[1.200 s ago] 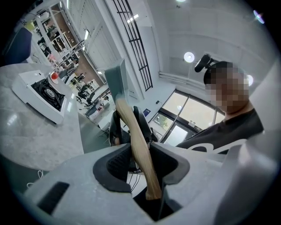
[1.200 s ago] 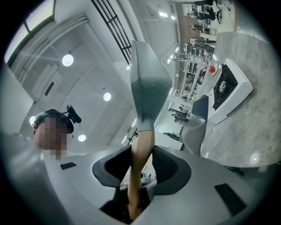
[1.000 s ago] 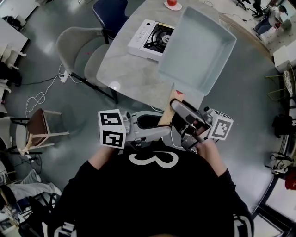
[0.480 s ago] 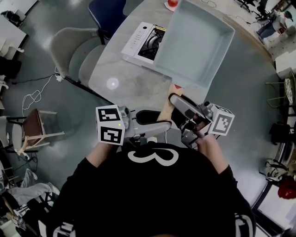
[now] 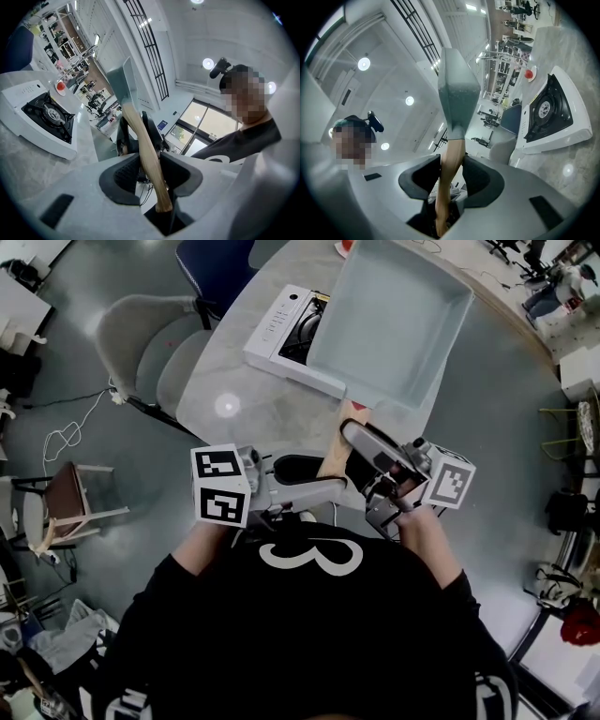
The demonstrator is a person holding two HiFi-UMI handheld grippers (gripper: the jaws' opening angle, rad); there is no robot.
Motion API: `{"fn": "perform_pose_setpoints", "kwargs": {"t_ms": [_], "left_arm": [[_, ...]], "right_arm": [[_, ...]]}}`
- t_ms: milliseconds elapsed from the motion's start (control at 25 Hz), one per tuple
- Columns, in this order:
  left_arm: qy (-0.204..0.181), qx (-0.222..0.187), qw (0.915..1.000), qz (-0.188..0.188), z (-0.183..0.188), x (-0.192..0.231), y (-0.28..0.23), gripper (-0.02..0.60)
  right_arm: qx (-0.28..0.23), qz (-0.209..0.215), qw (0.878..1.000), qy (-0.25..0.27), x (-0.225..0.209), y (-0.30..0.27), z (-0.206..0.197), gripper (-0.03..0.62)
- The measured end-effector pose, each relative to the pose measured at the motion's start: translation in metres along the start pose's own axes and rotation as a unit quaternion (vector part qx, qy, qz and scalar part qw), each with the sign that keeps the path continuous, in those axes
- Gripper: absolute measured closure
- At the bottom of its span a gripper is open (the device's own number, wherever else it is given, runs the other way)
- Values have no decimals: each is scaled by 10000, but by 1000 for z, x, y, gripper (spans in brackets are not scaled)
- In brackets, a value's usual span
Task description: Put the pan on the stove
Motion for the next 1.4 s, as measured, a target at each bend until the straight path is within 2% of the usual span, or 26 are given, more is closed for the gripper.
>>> {"fn": "perform_pose_setpoints", "kwargs": {"t_ms": [160,640,840,1040,1400], "left_arm": [[12,43,10000,-48,3,-1,-1,439],[124,285,9993,-228,20,-3,1,439],[249,373,9986,-272,24,13,5,439],[536,417,9970,-382,54,64,34,437],[828,544,9935,-564,54,95,45,436]], "right_arm": [[-63,-19,9999,157,5,-2,3,448],[-423,-163,9988,160,13,-8,11,448],[-567,-275,9980,94,-2,-14,15,448],[-668,-521,9964,-75,-45,-58,34,448],[-933,-786,9922,-251,-76,-65,32,448]]}}
Point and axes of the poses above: the fingertips, and each gripper's own axes: y backward along the fingers, x to its left, z out of its top, the point moved 5 cm from there along y, backward along the fingers, and after that the axes turned 6 degrees about -z, right-handed, at the moved point
